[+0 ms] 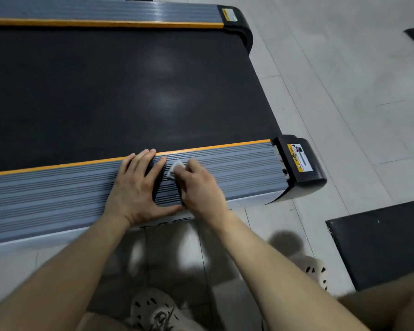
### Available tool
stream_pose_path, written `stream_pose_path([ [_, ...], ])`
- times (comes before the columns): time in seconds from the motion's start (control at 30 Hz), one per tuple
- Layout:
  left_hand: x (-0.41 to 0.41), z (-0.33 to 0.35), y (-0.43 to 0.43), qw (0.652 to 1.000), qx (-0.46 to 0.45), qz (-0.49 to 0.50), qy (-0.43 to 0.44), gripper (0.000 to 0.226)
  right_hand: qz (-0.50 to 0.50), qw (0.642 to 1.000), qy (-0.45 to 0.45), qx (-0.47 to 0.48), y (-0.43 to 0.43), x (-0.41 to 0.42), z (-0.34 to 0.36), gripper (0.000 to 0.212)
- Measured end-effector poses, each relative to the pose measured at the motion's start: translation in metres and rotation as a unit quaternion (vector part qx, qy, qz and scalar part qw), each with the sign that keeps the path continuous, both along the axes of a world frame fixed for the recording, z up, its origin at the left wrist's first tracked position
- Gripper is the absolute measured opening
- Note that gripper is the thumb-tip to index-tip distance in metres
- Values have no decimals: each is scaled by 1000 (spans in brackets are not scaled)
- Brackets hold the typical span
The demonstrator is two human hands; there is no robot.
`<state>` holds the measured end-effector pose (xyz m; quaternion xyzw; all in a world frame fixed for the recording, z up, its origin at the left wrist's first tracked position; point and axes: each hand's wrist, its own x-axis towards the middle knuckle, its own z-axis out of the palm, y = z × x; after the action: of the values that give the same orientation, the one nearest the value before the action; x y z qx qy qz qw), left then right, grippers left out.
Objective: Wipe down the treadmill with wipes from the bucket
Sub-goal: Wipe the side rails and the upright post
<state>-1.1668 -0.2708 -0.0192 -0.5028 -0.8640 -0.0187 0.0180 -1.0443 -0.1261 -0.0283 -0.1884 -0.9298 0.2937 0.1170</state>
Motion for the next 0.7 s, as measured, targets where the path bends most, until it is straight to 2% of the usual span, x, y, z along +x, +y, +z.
stream_pose_path([
  [0.03, 0, 0, 0, 1000, -4, -1, 0, 126, 12, 1000, -4, 10, 15, 1, -1, 26],
  [0.07, -1, 1, 0, 1000, -8, -1, 0, 127, -18, 999, -19, 21, 37, 6, -6, 27],
  [0.13, -1, 1, 0, 1000, -16, 2, 4, 129, -148, 986, -52, 50, 94, 25, -16, 25],
  [0.2, -1, 1, 0, 1000, -23, 3, 9, 129, -273, 958, -70, 53, 141, 47, -19, 23],
  [0.27, 0, 2, 0, 1000, -28, 4, 7, 130, -336, 939, -67, 31, 144, 46, -16, 22],
  [0.33, 1, 3, 0, 1000, -26, 6, 5, 130, -316, 947, -44, 29, 107, 21, -15, 19],
  [0.43, 0, 2, 1, 1000, -17, 3, 1, 128, -148, 988, -16, 34, 34, -27, -14, 12],
  [0.5, 0, 2, 1, 1000, -8, 3, 0, 127, -52, 998, -21, 41, 25, -36, -9, 10],
  [0.57, -1, 2, 1, 1000, -10, 2, 0, 128, -61, 996, -39, 48, 61, -23, -9, 17],
  [0.7, -1, 3, 1, 1000, -26, 4, 0, 131, -246, 964, -96, 34, 154, 38, -15, 21],
])
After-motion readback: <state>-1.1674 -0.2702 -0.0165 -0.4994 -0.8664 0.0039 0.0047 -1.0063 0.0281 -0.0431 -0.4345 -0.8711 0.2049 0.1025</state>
